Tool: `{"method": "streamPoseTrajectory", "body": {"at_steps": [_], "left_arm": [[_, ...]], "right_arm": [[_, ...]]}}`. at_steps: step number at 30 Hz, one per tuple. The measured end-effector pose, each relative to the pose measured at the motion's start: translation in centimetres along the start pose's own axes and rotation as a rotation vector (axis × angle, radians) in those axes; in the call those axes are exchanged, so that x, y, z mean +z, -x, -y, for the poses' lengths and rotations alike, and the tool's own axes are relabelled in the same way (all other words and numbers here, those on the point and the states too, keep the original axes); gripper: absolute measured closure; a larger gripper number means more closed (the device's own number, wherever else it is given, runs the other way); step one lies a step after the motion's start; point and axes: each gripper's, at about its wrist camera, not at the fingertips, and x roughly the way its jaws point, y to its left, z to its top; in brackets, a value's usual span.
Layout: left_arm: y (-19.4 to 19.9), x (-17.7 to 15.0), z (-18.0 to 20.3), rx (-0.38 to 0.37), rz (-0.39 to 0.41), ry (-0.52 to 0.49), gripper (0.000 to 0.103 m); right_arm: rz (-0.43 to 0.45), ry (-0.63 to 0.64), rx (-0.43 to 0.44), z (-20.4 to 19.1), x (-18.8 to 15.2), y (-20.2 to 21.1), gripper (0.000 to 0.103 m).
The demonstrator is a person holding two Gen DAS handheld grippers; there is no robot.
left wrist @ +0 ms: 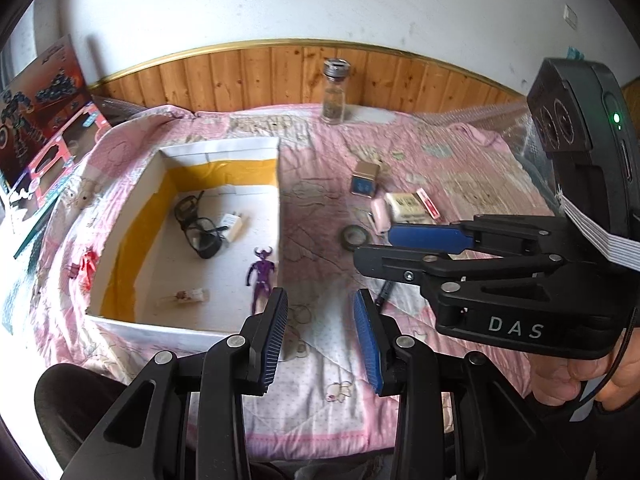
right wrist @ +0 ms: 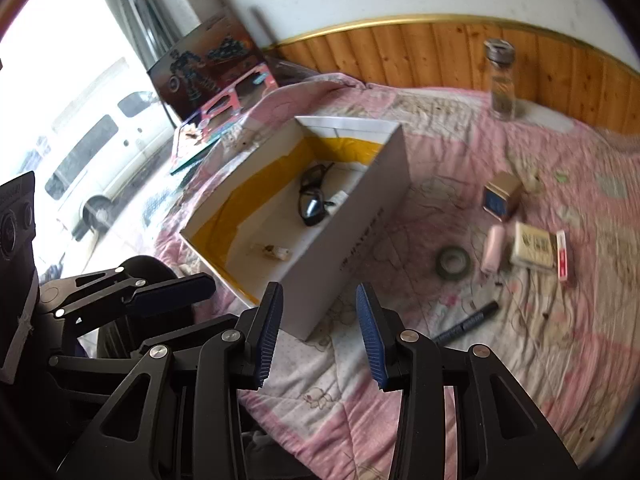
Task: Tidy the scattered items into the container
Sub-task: 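Reach the left tool to the black marker while the right tool reaches the red-white staple box, then close the left tool on the black marker while the right tool grasps the staple box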
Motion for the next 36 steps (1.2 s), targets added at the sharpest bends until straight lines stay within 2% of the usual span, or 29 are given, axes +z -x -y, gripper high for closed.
{"method": "streamPoseTrajectory", "body": {"at_steps": [8,18,22,28,33,36], "left_arm": [[-2.9,0.0,3.2,-0.069,-0.054,-0.041,0.067],[-9.5,0.7,7.7,-0.135,-0.137,-0.109,0.067],[-13.1,0.9,8.7,-0.139,-0.164,-0.128,0.067],[-18.3,0.8,9.3,-0.129,-0.210,-0.139,0.067],[-21.2,0.7,9.1,-0.126,-0.225,-0.132,0.067],[-23.1,0.4,9.0,-0.130,-0.250,-0.122,0.066]], "right_arm": [[0.004,-0.160,-0.021,6.4,-3.4,0.5,0.062],[-0.022,-0.336,-0.095,14.4,-6.1,-0.4,0.062],[-0.021,-0.351,-0.161,17.4,-5.1,-0.9,0.061],[-0.044,-0.299,-0.300,23.1,-1.4,-2.5,0.062],[-0.111,-0.232,-0.371,26.8,0.7,-6.0,0.062],[-0.159,-0.205,-0.371,28.8,1.1,-8.4,0.062]]}}
